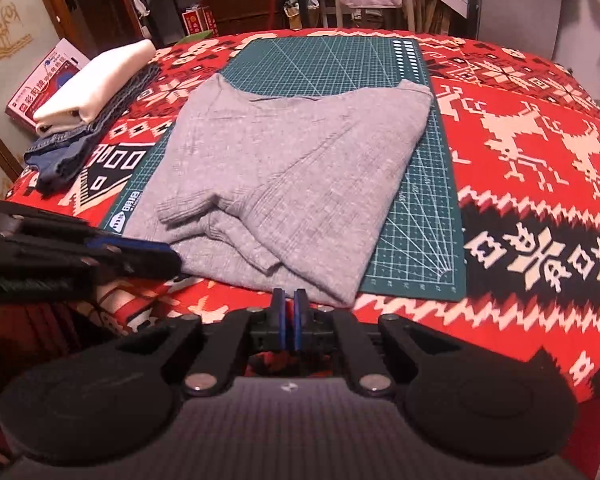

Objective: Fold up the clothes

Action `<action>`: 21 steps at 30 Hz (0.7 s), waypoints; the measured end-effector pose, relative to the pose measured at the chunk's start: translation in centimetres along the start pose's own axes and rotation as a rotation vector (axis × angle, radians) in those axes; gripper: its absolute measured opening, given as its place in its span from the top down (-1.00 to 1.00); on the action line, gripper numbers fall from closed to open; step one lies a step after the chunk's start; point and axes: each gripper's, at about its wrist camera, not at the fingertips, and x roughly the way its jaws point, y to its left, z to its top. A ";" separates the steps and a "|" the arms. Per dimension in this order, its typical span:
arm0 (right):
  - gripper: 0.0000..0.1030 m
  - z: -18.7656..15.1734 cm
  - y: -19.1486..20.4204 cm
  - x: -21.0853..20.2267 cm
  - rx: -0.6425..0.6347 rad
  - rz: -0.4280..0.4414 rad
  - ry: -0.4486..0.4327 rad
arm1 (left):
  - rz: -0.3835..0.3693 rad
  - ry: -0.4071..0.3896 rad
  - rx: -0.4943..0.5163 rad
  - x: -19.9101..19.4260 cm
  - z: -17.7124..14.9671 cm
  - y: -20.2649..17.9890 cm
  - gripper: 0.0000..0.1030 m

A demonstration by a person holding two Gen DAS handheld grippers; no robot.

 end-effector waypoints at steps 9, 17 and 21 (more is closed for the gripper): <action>0.77 0.3 -1.3 -0.9 0.040 -0.002 -0.038 | 0.028 0.015 -0.109 -1.2 0.4 4.2 0.86; 0.77 0.4 -2.1 -0.8 0.056 -0.018 -0.045 | 0.022 0.043 -0.101 -1.5 -0.6 4.2 0.86; 0.77 0.4 -2.4 -0.6 0.058 -0.030 -0.041 | 0.022 0.062 -0.080 -1.3 -0.7 3.6 0.86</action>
